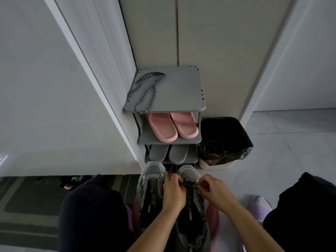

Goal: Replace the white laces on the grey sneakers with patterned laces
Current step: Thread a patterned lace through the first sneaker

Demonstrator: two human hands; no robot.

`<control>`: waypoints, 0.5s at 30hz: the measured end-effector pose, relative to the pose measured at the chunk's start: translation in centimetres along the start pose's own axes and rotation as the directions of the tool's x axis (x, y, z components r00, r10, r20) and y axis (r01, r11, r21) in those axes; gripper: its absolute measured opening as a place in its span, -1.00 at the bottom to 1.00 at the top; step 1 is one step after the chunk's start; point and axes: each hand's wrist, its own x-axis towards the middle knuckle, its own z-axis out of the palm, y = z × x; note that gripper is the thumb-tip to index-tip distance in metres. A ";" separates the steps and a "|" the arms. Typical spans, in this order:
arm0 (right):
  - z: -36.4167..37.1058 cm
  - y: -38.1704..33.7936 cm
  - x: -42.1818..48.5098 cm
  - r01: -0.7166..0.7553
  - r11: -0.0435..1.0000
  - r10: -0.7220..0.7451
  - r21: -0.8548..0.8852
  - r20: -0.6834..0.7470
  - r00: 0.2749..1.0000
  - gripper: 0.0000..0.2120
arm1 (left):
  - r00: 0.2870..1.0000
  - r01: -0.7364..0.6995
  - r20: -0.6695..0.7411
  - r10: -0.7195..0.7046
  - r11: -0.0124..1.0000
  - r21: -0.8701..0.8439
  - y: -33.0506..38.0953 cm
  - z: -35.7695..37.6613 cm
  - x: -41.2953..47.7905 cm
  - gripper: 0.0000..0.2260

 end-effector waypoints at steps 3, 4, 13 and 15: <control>-0.4 0.2 -0.1 0.001 0.998 -0.003 -0.062 -0.023 1.000 -0.93 | 0.999 -0.023 -0.027 0.024 0.999 0.027 0.1 0.2 -0.2 -0.82; -0.6 0.2 -0.2 -0.002 0.999 -0.001 -0.054 -0.051 0.999 -0.96 | 0.999 -0.025 -0.032 0.026 0.999 0.025 0.0 0.3 -0.2 -0.81; -1.5 -0.1 -0.7 -0.067 0.989 0.067 0.131 0.002 0.998 -0.80 | 0.998 0.058 0.022 -0.057 0.996 -0.066 0.2 0.1 0.4 -0.81; -1.9 -0.3 -0.7 -0.089 0.973 0.061 0.211 0.133 0.989 -0.80 | 0.990 0.128 0.082 -0.114 0.973 -0.190 0.3 -0.3 1.0 -0.78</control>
